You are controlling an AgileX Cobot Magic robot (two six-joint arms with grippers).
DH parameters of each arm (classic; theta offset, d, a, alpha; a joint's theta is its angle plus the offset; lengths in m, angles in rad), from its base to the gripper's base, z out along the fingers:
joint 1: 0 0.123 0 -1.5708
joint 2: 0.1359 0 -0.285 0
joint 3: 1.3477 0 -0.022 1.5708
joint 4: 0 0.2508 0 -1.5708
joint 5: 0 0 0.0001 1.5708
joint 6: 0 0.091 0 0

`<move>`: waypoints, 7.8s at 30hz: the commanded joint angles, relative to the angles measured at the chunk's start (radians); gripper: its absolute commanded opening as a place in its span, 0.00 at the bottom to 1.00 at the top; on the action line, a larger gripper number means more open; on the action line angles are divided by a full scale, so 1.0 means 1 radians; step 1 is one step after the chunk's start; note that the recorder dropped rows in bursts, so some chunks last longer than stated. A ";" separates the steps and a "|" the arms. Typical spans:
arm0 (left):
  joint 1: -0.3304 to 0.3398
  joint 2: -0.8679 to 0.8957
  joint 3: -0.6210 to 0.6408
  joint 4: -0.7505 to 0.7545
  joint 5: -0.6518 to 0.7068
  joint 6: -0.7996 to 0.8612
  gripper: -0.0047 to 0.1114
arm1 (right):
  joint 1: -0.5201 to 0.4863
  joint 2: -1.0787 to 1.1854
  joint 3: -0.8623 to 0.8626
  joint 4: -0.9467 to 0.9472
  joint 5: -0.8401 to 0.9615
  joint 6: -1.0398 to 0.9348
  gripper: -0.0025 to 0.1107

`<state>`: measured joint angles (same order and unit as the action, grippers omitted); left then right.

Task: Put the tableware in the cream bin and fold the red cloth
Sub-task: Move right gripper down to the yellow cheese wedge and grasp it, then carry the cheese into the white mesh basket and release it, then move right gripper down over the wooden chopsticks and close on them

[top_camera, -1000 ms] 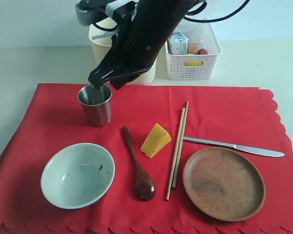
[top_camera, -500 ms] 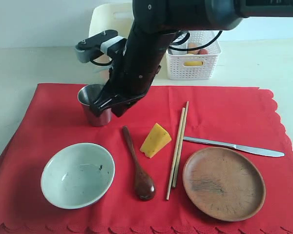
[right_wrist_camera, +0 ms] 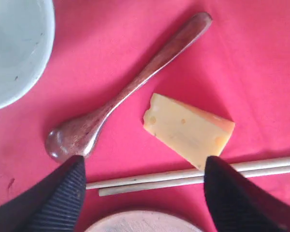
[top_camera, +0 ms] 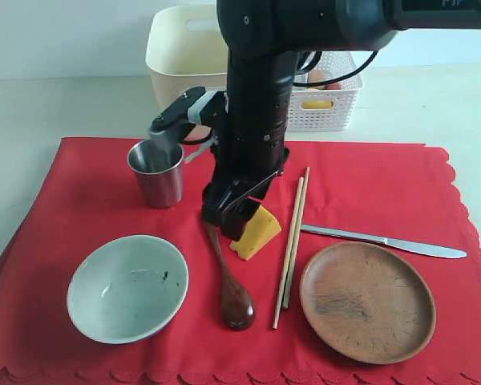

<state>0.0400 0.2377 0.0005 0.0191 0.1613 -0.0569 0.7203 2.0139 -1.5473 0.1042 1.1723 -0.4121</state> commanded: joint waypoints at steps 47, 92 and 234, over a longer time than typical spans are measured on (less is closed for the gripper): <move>-0.001 0.008 -0.001 -0.005 -0.007 0.000 0.05 | 0.001 -0.018 0.123 -0.141 -0.213 -0.473 0.02; -0.001 0.008 -0.001 -0.005 -0.007 0.000 0.05 | -0.436 0.078 0.123 -0.498 -1.270 0.693 0.02; -0.001 0.008 -0.001 -0.005 -0.007 0.000 0.05 | -0.186 -0.124 0.484 -0.137 -0.730 0.622 0.49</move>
<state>0.0400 0.2377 0.0005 0.0191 0.1613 -0.0569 0.5337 1.8629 -1.0632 -0.0222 0.4520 0.2043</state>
